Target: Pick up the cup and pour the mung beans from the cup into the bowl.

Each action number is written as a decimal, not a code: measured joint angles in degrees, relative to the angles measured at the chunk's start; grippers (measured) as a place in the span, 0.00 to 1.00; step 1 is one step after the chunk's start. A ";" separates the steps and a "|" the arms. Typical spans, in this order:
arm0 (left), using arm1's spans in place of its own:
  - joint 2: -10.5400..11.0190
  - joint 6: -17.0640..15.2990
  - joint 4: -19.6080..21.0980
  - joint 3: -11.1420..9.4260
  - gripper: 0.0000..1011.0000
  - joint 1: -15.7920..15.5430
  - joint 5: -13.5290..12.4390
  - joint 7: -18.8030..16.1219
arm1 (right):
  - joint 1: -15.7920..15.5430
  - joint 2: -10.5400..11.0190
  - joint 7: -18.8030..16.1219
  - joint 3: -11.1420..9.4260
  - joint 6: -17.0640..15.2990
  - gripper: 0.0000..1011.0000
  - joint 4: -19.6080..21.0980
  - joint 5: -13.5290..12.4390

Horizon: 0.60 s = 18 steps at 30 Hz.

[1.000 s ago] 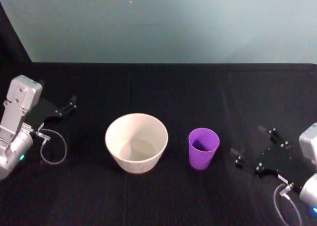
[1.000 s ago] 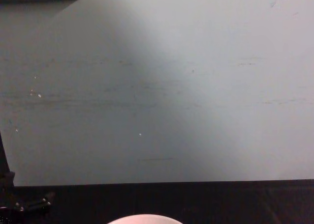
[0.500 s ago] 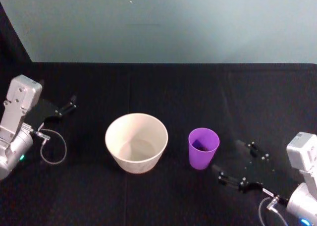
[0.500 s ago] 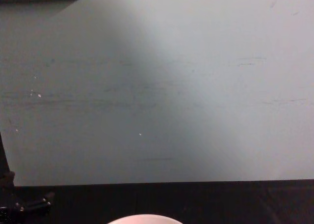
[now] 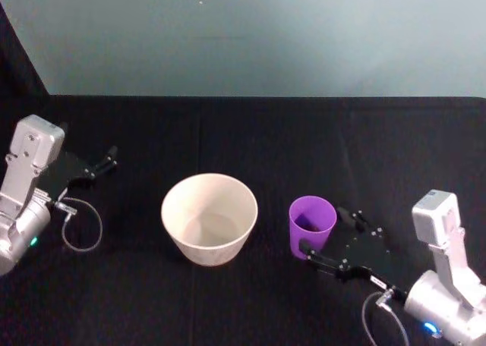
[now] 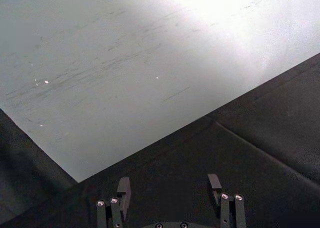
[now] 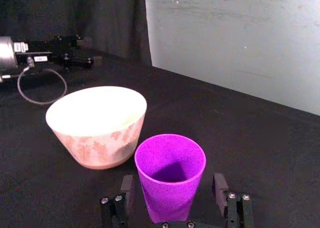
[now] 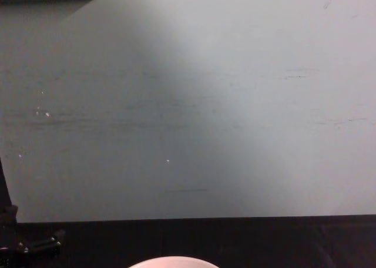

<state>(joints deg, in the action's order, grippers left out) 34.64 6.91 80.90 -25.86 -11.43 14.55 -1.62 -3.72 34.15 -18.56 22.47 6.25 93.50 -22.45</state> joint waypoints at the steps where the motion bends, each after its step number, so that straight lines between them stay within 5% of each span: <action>1: 0.00 0.00 0.00 0.00 0.99 0.00 0.00 0.00 | 0.20 -0.37 -0.04 0.06 -0.08 0.99 -0.29 0.01; 18: 0.00 0.00 0.00 0.00 0.99 0.00 0.00 0.00 | 2.95 -5.88 -0.66 0.15 0.23 0.99 -4.35 3.20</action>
<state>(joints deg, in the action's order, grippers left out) 34.65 6.91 80.90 -25.86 -11.43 14.55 -1.62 -0.77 28.27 -19.22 22.63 6.48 89.14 -19.25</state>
